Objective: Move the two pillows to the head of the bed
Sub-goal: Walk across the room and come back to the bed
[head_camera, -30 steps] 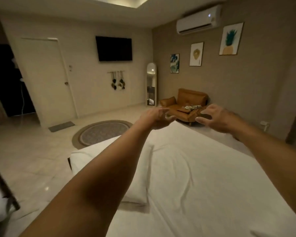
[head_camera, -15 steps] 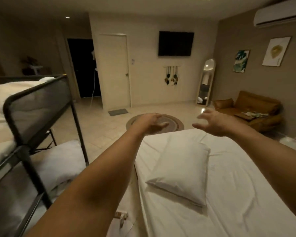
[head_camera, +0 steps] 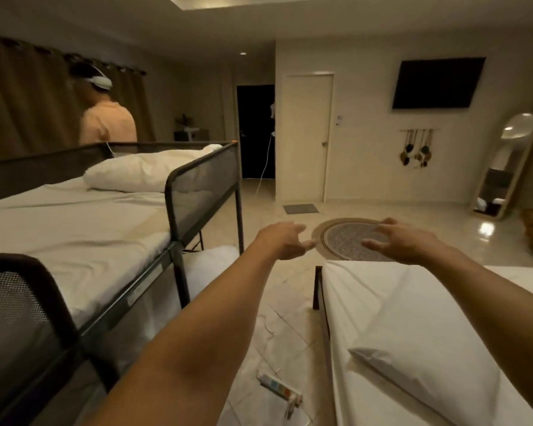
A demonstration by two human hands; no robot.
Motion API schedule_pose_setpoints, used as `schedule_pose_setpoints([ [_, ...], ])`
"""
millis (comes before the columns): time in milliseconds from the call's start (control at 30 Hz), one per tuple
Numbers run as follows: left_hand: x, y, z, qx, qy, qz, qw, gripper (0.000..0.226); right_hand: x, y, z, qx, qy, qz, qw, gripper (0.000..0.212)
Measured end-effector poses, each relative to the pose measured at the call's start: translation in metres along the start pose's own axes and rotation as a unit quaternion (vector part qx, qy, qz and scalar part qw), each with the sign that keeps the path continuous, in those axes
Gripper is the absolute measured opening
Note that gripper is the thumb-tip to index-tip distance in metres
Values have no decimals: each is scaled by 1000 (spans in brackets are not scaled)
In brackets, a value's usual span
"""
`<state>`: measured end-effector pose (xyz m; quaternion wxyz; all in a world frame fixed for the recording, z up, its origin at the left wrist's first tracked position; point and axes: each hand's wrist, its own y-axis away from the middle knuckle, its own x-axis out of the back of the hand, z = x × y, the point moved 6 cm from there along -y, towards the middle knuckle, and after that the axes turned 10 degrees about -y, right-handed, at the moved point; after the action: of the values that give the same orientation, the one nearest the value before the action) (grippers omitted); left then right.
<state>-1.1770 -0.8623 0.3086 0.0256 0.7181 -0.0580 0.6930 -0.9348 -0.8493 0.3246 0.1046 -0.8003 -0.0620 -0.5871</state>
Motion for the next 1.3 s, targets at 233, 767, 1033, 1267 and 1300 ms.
schedule_pose_setpoints([
  [233, -5, -56, -18, -1, -15, 7, 1000, 71, -27, -67, -9, 24, -16, -23, 999, 71],
  [767, -25, -306, -57, 2, -26, -10, 1000, 72, -58, -309, 53, 22, -19, -51, 998, 75],
  [1033, -37, -390, -89, 1, -27, -18, 999, 72, -78, -396, 59, 31, -12, -62, 997, 75],
  [1267, -39, -486, -130, 4, -11, 2, 1000, 72, -88, -494, 50, 24, 2, -70, 997, 75],
  [1300, -39, -500, -138, 5, -8, 4, 1000, 72, -87, -511, 46, 23, 2, -69, 997, 74],
])
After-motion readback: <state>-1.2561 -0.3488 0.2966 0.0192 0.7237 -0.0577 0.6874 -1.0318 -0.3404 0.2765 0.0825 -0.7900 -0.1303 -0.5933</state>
